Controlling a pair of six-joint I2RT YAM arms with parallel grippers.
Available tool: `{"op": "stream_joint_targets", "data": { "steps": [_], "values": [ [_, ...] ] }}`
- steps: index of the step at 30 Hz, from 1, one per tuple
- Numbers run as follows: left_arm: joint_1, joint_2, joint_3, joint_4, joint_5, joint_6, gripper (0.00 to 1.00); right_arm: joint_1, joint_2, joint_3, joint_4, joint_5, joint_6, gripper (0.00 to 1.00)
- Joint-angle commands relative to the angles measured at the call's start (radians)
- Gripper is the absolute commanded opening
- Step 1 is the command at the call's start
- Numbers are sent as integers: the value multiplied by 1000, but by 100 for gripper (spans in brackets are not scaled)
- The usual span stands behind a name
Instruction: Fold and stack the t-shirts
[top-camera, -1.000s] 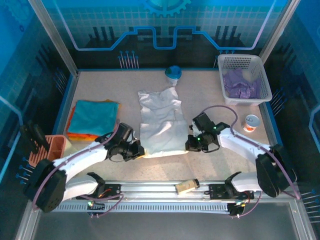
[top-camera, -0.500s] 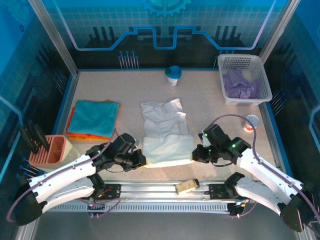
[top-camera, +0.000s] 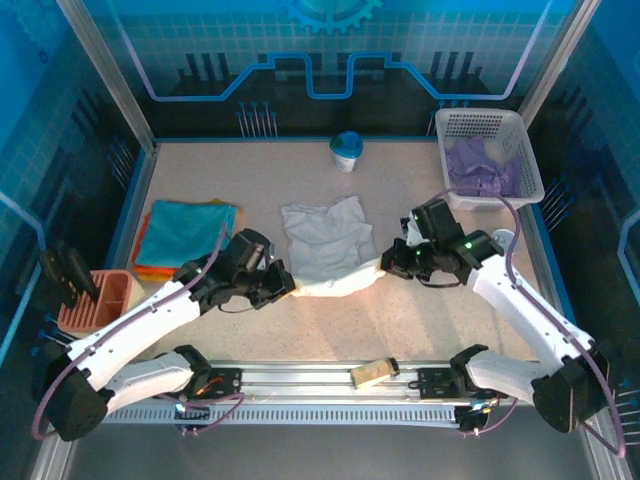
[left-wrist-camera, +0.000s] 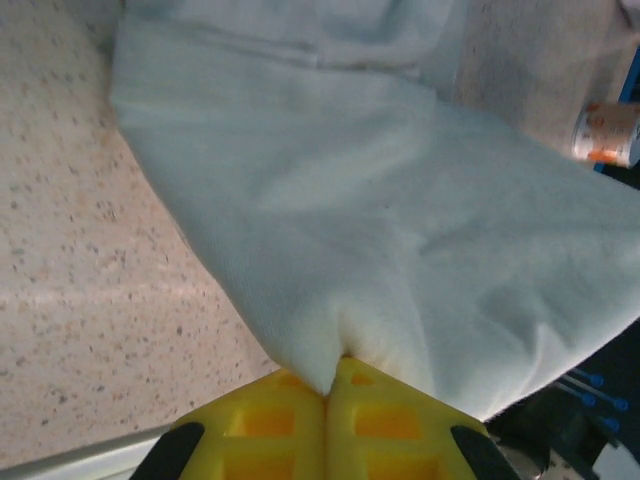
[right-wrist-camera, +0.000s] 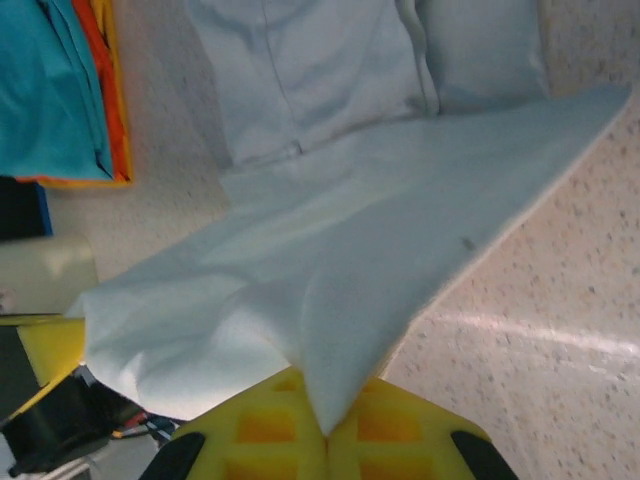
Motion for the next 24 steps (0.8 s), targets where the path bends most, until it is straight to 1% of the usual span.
{"op": "stream_joint_targets", "data": {
  "steps": [1,6,14,19,24],
  "values": [
    [66,40,79,16,36,65,0,-42,63,51,56,-76,-25,0],
    [153,117,145,12,88,133,0,-68,149,71,124,-153,-9,0],
    [223,167,165,54,137,151,0,-117,196,15,262,-261,57,0],
    [266,209,191,70,162,172,0,-160,232,48,264,-288,45,0],
    [307,275,233,92,185,203,0,-189,326,110,269,-351,28,0]
  ]
}}
